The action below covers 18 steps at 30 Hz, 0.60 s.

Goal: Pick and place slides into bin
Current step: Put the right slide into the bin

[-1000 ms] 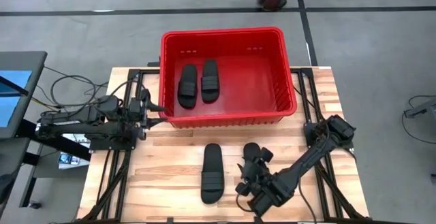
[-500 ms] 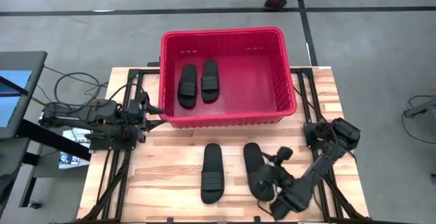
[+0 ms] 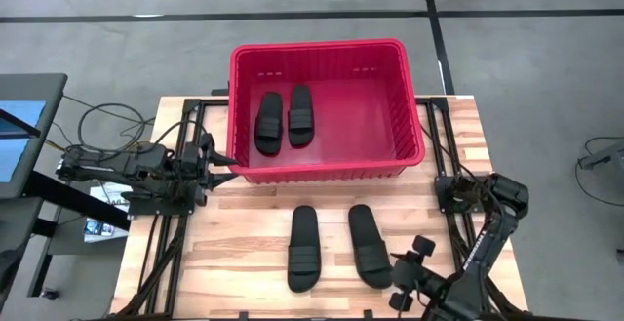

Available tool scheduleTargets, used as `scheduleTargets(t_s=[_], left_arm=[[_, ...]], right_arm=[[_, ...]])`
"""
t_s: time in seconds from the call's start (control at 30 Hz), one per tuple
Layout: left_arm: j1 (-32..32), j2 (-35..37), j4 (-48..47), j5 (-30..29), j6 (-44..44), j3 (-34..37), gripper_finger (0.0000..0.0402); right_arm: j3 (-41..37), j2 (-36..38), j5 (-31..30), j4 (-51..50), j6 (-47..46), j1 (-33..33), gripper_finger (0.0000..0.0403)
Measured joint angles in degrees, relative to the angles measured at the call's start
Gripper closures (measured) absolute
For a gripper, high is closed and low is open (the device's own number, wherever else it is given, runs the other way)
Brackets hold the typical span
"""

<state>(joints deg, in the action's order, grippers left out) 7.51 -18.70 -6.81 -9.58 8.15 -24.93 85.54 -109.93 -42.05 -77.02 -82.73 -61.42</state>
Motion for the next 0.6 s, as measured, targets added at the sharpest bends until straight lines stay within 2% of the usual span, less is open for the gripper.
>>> scheduleTargets(t_s=[0.17, 0.27, 0.37, 0.47, 0.6], left_arm=[[0.6, 0.0, 0.6, 3.9, 1.0, 0.0, 0.0246], [2.6, 0.0, 1.3, 3.4, 0.9, 0.0, 0.0246], [6.0, 0.0, 3.5, 1.3, 0.7, 0.9, 0.0246], [10.5, 0.0, 11.0, 1.3, -0.5, 5.2, 0.0246], [16.7, 0.1, 14.2, -0.3, -0.3, 9.4, 0.0246]], right_arm=[[0.0, 0.0, 0.0, 8.1, 6.3, 0.0, 0.028], [0.0, 0.0, 0.0, 10.5, 8.0, -0.1, 0.028], [0.0, 0.0, -0.3, 11.1, 8.1, -0.6, 0.028], [0.0, 0.0, -2.7, 11.5, 8.2, -1.8, 0.028], [0.0, 0.0, -4.8, 11.5, 7.4, -3.4, 0.028]])
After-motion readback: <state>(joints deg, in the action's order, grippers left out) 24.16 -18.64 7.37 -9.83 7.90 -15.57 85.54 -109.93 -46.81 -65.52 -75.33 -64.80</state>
